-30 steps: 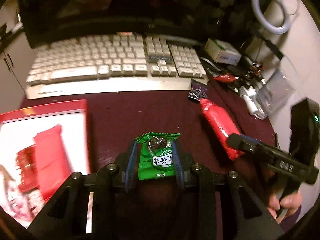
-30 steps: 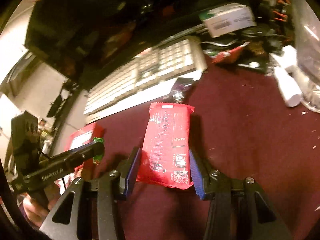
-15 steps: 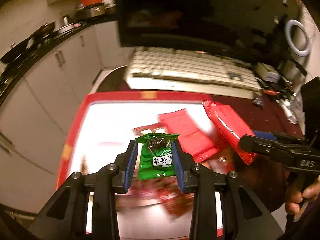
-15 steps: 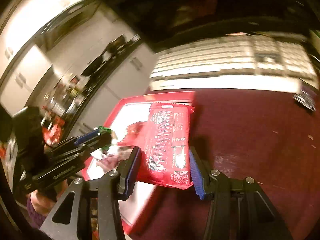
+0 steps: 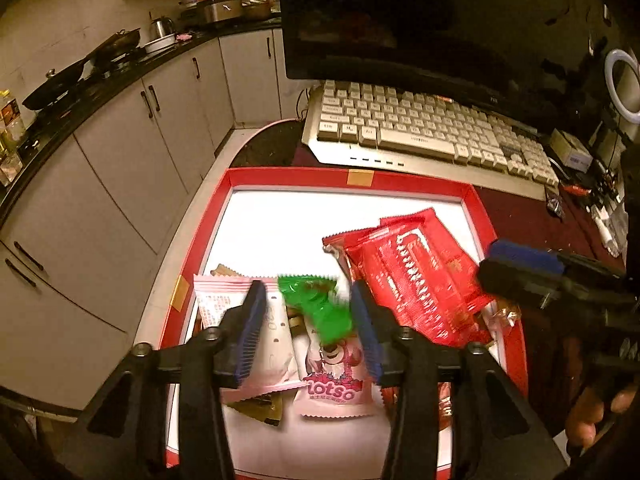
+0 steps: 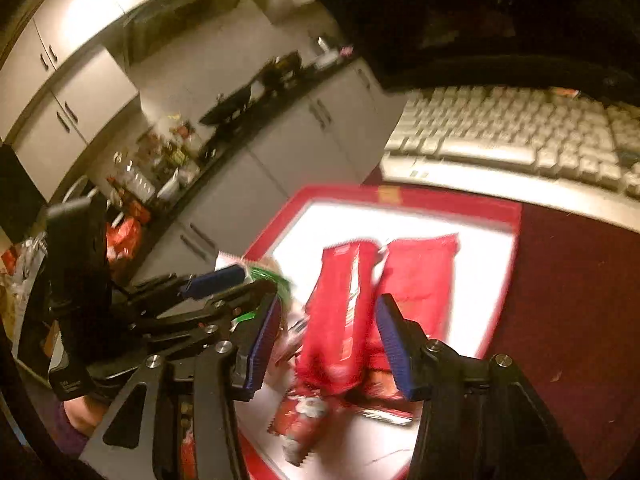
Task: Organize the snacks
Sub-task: 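Carry the green and large red packets to the tray and release both, then move both grippers back toward the purple packet and red flower-print packet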
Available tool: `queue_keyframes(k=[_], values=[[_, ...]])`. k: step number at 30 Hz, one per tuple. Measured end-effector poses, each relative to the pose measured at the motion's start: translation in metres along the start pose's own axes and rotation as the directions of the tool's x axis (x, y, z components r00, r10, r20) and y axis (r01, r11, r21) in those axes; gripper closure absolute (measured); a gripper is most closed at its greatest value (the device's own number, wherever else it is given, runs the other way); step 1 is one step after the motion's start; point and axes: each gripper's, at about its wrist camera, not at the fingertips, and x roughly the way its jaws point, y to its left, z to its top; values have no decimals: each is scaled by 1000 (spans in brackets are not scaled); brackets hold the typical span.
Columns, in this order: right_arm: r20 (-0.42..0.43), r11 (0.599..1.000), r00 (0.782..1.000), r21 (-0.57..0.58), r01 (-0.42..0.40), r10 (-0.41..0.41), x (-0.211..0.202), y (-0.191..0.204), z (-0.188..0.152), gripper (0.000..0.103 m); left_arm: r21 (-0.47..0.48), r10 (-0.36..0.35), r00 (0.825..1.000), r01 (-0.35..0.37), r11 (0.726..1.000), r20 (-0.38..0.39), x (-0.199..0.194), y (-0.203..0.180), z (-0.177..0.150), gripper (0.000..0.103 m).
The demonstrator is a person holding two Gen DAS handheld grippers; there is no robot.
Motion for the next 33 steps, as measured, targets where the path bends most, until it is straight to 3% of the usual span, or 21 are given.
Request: queue_keyframes(k=[4,10,15,18,20,25,30,33], values=[[52,996,996,59,66,-69,-27,-35,-2,48,6,2,999,-3,1000,44,-9,-8,4,49],[132,965,970,196,176,-203,-83,-108,-10,48,91,-102,993,96,991,63,-17,-52,9,48],[201,900,905,312,304,-375,-140,-175,-18,44,185,-174,984,163,969,44,-16,-106,13,48],[209,860,880,394,323,-427,-164,-211,-19,44,228,-210,977,198,953,29,-13,-138,18,47],[225,847,867,421,324,-444,-175,-225,-17,43,258,-215,976,202,945,23,-9,-161,21,47],[189,778,794,422,466,-578,-184,-253,2,41,297,-203,979,198,934,-15,9,-205,32,47],[125,735,791,476,482,-599,-176,-280,12,41,274,-210,976,215,937,-49,25,-233,44,47],[153,735,787,496,461,-597,-174,-291,10,41,270,-199,980,200,942,-31,28,-247,47,47]])
